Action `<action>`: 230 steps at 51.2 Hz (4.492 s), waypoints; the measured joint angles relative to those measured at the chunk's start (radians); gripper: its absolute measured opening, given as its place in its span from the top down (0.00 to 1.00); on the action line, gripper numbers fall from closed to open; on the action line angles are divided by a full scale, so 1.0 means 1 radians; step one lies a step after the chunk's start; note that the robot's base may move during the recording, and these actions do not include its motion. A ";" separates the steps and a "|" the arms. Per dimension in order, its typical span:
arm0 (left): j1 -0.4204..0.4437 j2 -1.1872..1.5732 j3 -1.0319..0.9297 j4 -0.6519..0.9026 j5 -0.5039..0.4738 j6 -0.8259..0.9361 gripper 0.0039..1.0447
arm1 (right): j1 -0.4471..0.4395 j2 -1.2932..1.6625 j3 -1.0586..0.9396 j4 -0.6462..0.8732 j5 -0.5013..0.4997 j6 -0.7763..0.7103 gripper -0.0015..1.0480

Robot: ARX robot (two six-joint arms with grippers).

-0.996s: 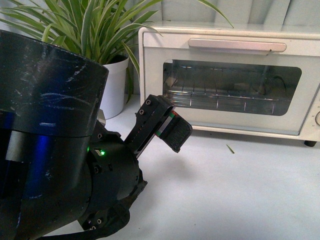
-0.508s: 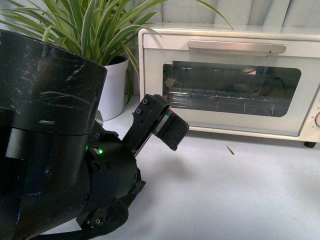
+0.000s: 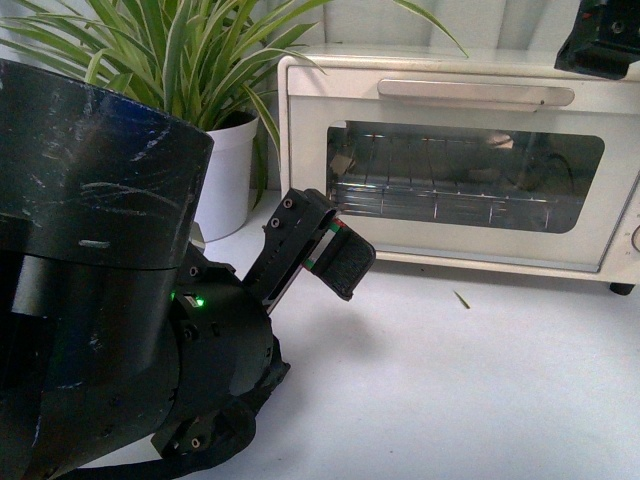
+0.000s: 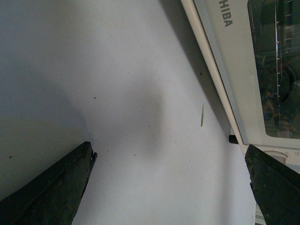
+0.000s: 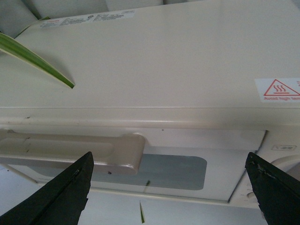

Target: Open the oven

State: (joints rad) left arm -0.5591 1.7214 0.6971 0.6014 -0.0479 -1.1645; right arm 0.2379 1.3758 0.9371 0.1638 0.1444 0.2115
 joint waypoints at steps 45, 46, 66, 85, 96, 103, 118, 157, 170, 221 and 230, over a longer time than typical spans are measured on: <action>0.007 -0.009 0.000 -0.006 0.003 -0.001 0.06 | 0.031 0.071 0.061 -0.082 0.027 -0.056 0.09; 0.008 -0.009 0.000 -0.006 0.003 -0.001 0.06 | 0.032 0.063 0.051 -0.077 0.026 -0.062 0.09; 0.016 -0.010 0.000 -0.006 0.003 -0.011 0.06 | 0.046 -0.074 -0.188 0.023 -0.071 -0.094 0.09; 0.019 -0.011 -0.001 -0.006 0.005 -0.011 0.06 | 0.047 -0.077 -0.373 0.066 -0.083 -0.147 0.09; 0.020 -0.011 -0.001 -0.013 0.007 -0.011 0.06 | 0.056 -0.177 -0.409 0.028 -0.125 -0.136 0.09; 0.021 -0.011 -0.001 -0.033 0.003 0.003 0.06 | 0.045 -0.319 -0.448 -0.039 -0.182 -0.103 0.09; 0.009 -0.045 0.008 -0.159 -0.080 0.224 0.06 | -0.062 -0.612 -0.589 -0.120 -0.234 -0.070 0.09; -0.050 -0.028 -0.013 -0.192 -0.307 0.768 0.06 | -0.144 -0.835 -0.705 -0.240 -0.290 -0.057 0.09; -0.074 -0.031 -0.039 -0.146 -0.362 0.940 0.06 | -0.153 -0.835 -0.707 -0.244 -0.301 -0.056 0.09; -0.077 -1.003 -0.522 -0.233 -0.399 1.155 0.06 | -0.410 -1.146 -0.710 -0.492 -0.543 -0.103 0.09; 0.013 -1.143 -0.560 -0.300 -0.373 1.117 0.06 | -0.410 -1.165 -0.732 -0.467 -0.543 -0.102 0.09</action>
State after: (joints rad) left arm -0.5461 0.5789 0.1375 0.3016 -0.4210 -0.0475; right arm -0.1726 0.2111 0.2050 -0.3035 -0.3988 0.1093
